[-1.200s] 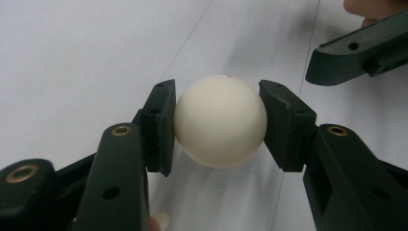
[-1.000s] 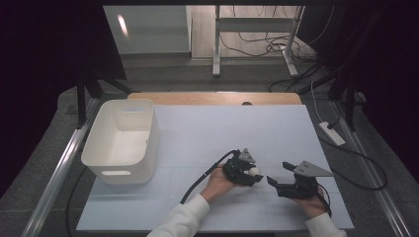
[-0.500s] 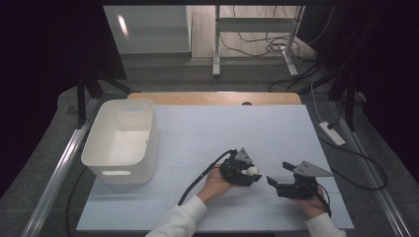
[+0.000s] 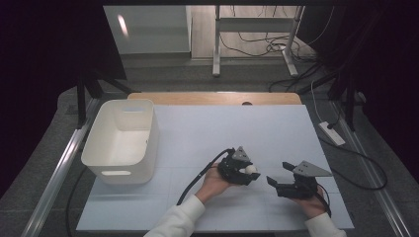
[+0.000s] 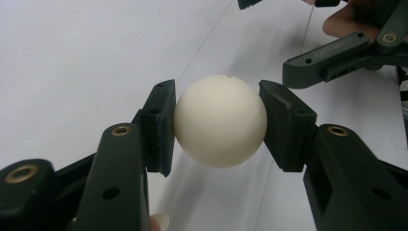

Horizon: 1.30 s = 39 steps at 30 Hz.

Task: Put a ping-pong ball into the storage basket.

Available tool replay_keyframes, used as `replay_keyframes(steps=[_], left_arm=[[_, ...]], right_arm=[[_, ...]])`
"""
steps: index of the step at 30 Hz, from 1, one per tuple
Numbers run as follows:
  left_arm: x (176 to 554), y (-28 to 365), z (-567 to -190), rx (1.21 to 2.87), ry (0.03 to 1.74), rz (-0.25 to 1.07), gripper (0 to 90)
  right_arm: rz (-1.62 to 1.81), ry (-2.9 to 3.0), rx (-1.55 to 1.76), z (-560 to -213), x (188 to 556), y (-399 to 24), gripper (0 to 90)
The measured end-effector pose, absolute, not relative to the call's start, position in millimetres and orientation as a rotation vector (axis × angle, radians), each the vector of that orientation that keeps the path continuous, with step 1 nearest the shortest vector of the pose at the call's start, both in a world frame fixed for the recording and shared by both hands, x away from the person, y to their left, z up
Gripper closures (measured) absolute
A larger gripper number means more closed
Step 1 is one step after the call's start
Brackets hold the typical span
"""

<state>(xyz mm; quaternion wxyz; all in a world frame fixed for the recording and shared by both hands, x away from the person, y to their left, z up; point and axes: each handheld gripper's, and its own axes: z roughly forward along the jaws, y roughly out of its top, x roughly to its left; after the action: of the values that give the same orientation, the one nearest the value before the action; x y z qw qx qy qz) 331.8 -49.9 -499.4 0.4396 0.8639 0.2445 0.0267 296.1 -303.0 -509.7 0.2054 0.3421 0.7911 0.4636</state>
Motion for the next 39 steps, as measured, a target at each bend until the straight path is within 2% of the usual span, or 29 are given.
replay_keyframes(steps=[39], left_arm=[[330.6, -24.4, -491.3, 2.085, 0.652, 0.125, 50.7]], right_arm=[[1.268, 2.211, 0.938, -511.0, 296.3, -302.1, 15.7]])
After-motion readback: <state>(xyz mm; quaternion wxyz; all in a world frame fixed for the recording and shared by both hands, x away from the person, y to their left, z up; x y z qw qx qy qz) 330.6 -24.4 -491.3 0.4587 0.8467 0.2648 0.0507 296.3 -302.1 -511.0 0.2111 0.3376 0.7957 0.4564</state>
